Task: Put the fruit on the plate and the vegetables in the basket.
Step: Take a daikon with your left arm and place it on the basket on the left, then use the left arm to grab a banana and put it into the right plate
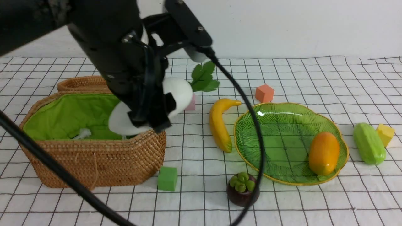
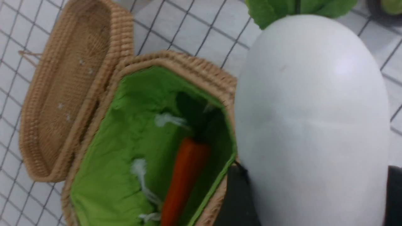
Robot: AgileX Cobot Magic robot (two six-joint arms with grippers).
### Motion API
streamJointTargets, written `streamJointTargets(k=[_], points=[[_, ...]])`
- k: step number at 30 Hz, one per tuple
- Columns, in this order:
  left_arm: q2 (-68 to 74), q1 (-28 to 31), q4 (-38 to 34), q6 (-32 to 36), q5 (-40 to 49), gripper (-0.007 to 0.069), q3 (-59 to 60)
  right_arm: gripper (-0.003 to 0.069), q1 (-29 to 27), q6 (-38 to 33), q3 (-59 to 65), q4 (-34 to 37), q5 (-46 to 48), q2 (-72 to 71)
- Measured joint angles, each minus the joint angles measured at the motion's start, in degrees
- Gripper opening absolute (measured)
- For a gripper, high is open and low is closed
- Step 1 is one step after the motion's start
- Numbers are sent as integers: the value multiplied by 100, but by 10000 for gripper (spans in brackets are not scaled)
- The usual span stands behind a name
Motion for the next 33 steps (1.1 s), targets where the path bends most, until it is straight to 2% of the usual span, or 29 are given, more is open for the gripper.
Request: streamJointTargets(k=[6, 9, 14, 18, 21, 24, 27, 29, 30, 33], points=[[61, 1186, 12, 1514, 6, 513, 198, 225, 0, -55, 0, 89, 118, 0], [187, 1586, 12, 1933, 11, 513, 378, 225, 0, -55, 0, 108, 185, 0], [478, 2076, 135, 2099, -451, 513, 600, 225, 0, -55, 0, 232, 223, 0], [536, 2105, 207, 2118, -671, 517, 646, 225, 0, -55, 0, 246, 223, 0], [536, 2105, 207, 2118, -901, 563, 646, 225, 0, -55, 0, 251, 223, 0], [536, 2105, 161, 1841, -936, 615, 646, 228, 0, -55, 0, 251, 223, 0], [536, 2107, -186, 1127, -936, 612, 646, 230, 0, -55, 0, 251, 223, 0], [536, 2067, -488, 391, -936, 546, 646, 232, 0, -55, 0, 251, 223, 0], [536, 2047, -522, 323, -936, 538, 646, 232, 0, -55, 0, 251, 223, 0], [429, 1662, -675, -799, -972, 349, 650, 232, 0, -60, 0, 251, 240, 0]])
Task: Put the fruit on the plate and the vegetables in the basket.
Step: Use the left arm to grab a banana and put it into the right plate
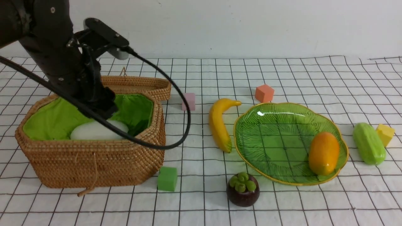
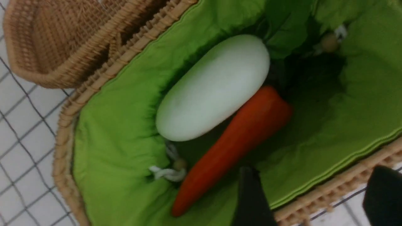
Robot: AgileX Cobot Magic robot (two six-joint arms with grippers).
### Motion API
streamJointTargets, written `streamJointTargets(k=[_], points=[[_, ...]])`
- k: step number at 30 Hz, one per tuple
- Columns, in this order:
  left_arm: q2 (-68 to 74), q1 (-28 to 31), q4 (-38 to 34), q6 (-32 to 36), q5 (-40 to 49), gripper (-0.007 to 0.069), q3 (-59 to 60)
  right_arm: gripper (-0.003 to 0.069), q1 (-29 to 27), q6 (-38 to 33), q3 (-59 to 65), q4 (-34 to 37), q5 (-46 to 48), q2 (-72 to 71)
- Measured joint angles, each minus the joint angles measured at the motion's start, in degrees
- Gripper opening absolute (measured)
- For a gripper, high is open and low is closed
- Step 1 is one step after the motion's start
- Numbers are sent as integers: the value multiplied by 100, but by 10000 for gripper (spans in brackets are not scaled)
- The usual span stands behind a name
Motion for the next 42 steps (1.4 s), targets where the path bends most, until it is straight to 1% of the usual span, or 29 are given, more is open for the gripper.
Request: streamJointTargets(k=[3, 4, 5, 6, 7, 8, 9, 10, 13, 15, 18, 19, 22, 26, 29, 31, 38, 42], points=[[-72, -753, -157, -1255, -85, 92, -153, 234, 0, 0, 0, 0, 24, 0], [-30, -1027, -184, -1664, -85, 31, -284, 235, 0, 0, 0, 0, 29, 0], [41, -1235, -190, -1939, -42, 0, -414, 234, 0, 0, 0, 0, 29, 0], [64, -1284, -190, -2057, -29, -5, -487, 235, 0, 0, 0, 0, 29, 0], [309, -1620, -190, -2381, 62, -13, -784, 235, 0, 0, 0, 0, 29, 0], [569, -1781, -190, -2572, 133, -12, -1068, 235, 0, 0, 0, 0, 23, 0], [617, -1800, -190, -2597, 133, -12, -1117, 235, 0, 0, 0, 0, 23, 0], [988, -1880, -190, -2740, 181, 5, -1463, 237, 0, 0, 0, 0, 18, 0], [1812, -1890, -132, -2946, 186, 103, -2147, 237, 0, 0, 0, 0, 48, 0], [2330, -1870, -7, -3095, 180, 193, -2601, 237, 0, 0, 0, 0, 142, 0], [3116, -1816, 325, -3408, 103, 353, -3205, 237, 0, 0, 0, 0, 269, 0], [3316, -1792, 415, -3511, 42, 392, -3379, 237, 0, 7, 0, 0, 269, 0], [3745, -1691, 510, -3654, -189, 454, -3744, 237, 0, 39, 0, 6, 269, 0], [4018, -1560, 418, -3695, -471, 465, -3889, 237, 0, 76, 0, 18, 269, 0], [4202, -1438, 72, -3659, -766, 457, -3888, 237, 0, 116, 0, 18, 269, 0], [4279, -1424, -16, -3603, -858, 451, -3895, 237, 0, 116, 0, 18, 269, 0], [4664, -1424, 77, -3600, -1003, 439, -3914, 237, 0, 139, 0, 18, 269, 0], [4756, -1424, 294, -3774, -997, 393, -3914, 237, 0, 205, 0, 18, 269, 0]])
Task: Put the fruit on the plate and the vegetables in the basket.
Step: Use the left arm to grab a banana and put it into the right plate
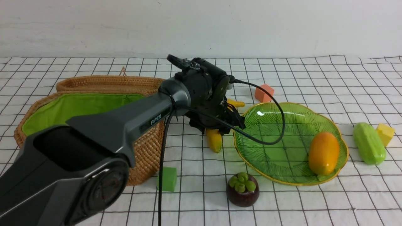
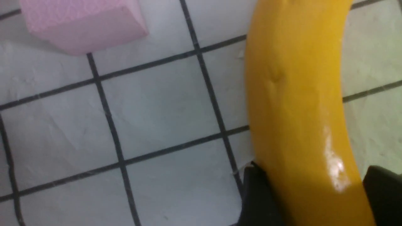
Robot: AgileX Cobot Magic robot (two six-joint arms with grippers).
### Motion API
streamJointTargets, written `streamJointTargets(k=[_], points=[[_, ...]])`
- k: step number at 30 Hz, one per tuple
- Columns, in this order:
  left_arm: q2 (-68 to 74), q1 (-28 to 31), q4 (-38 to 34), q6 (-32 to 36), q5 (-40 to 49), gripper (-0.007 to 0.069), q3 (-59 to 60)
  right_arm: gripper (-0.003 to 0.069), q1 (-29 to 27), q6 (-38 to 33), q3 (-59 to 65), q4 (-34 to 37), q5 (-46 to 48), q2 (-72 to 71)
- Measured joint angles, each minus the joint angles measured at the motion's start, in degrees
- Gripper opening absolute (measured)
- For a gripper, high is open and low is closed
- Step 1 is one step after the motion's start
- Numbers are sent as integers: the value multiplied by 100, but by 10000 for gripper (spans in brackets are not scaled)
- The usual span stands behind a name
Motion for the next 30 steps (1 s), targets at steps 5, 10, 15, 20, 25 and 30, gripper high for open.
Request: streamJointTargets(k=[5, 10, 15, 20, 25, 30], points=[[18, 0, 624, -468, 226, 301, -4, 237, 0, 63, 0, 4, 0, 0], [-233, 4, 966, -664, 447, 301, -298, 237, 0, 63, 0, -38, 0, 0], [-825, -38, 541, -559, 325, 301, -840, 237, 0, 115, 0, -269, 0, 0], [-929, -370, -593, 859, 232, 301, -943, 238, 0, 260, 0, -718, 0, 0], [-392, -876, -1264, 1686, 16, 301, -937, 238, 0, 684, 0, -1008, 0, 0], [51, -894, -1052, 1546, -258, 343, -937, 238, 0, 891, 0, -922, 5, 0]])
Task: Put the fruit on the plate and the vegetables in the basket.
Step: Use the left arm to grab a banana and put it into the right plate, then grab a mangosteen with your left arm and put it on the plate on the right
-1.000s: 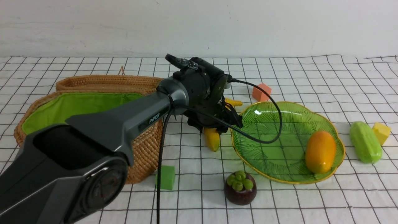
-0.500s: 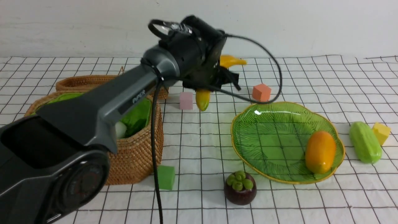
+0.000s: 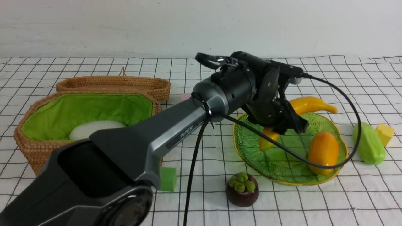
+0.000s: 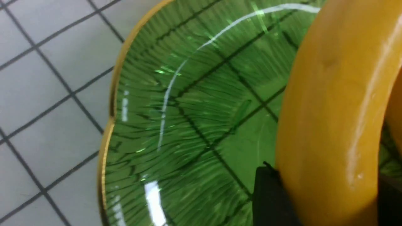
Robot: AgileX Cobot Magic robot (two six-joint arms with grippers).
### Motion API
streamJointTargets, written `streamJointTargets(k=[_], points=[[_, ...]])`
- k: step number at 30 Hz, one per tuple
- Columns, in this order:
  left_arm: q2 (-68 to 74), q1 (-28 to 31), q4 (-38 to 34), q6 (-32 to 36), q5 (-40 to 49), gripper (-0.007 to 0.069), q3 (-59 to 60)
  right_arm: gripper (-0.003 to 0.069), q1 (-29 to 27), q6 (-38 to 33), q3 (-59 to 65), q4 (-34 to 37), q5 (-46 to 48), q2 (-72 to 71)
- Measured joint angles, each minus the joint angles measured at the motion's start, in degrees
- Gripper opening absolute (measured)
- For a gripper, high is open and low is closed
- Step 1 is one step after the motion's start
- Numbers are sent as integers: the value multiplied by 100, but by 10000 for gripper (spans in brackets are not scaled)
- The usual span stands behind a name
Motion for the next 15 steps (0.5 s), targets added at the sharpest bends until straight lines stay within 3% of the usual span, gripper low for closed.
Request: streamJointTargets(k=[3, 5, 8, 12, 15], points=[[80, 50, 250, -252, -2, 430, 5, 238, 0, 53, 0, 66, 2, 0], [57, 61, 369, -483, 50, 533, 5, 238, 0, 90, 0, 151, 2, 0], [-125, 48, 382, -548, 316, 608, 5, 238, 0, 90, 0, 174, 2, 0], [-563, 42, 377, -577, 981, 623, 9, 238, 0, 90, 0, 174, 2, 0], [-1295, 42, 365, -494, 1631, 561, 148, 238, 0, 73, 0, 140, 2, 0]])
